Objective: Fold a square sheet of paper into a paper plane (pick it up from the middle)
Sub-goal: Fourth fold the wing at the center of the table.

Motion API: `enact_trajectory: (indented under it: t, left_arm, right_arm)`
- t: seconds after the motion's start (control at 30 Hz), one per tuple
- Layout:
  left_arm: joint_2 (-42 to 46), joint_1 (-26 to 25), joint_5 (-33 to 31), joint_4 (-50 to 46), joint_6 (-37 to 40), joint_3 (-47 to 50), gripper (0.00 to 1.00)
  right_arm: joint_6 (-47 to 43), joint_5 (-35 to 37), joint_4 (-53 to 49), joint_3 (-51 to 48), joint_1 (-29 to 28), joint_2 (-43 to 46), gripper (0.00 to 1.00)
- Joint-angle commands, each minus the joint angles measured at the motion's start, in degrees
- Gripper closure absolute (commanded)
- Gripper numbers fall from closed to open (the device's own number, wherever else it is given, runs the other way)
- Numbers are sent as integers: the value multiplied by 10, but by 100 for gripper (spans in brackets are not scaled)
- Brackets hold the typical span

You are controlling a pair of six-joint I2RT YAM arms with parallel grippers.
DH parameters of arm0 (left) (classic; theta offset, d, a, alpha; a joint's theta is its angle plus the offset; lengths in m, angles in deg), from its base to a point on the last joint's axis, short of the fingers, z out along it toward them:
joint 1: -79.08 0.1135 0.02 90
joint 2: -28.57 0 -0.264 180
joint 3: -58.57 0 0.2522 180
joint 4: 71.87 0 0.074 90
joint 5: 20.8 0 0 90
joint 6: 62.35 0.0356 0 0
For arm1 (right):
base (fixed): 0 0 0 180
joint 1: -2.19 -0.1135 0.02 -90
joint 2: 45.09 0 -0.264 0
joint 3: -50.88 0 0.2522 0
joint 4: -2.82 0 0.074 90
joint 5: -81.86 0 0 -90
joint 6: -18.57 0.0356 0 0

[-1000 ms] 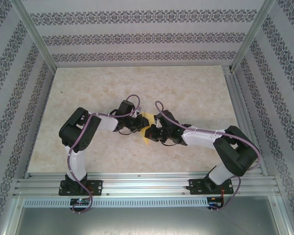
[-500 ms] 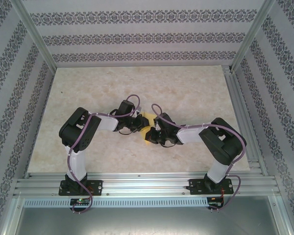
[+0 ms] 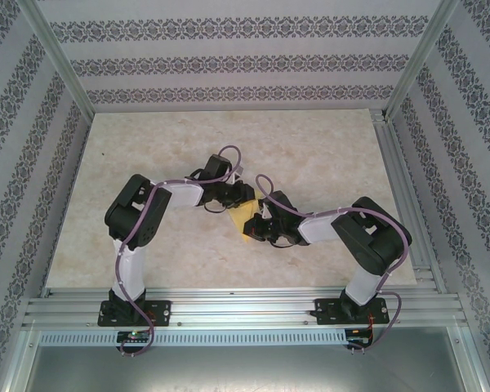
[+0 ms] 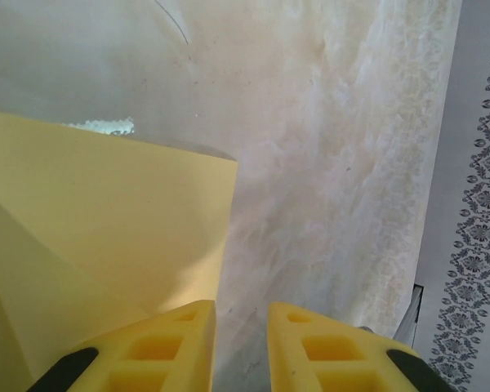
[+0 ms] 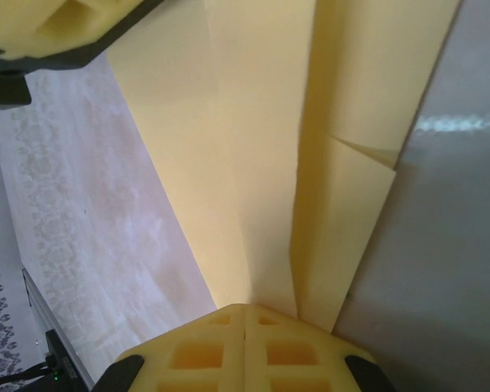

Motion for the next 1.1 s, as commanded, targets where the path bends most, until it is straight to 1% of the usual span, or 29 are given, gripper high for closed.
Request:
enact_trajectory:
  t: [0.0, 0.2, 0.33, 0.57, 0.8, 1.07]
  left_arm:
    - [-18, 14, -12, -19, 29, -12, 75]
    - [-39, 25, 0, -6, 42, -9, 75]
    - [-47, 35, 17, 15, 36, -14, 73]
    - [-62, 52, 21, -16, 63, -66, 72]
    - [-96, 69, 46, -3, 66, -97, 70]
    - [-121, 86, 55, -27, 86, -145, 68]
  right_arm:
    - [-19, 15, -90, -28, 7, -16, 100]
    - [-18, 15, -92, -31, 8, -17, 100]
    - [-21, 14, -97, -31, 8, -19, 100]
    - [-23, 14, -104, -31, 8, -16, 100]
    - [-26, 15, -113, -31, 7, -11, 100]
    - [-26, 15, -114, -30, 8, -7, 100]
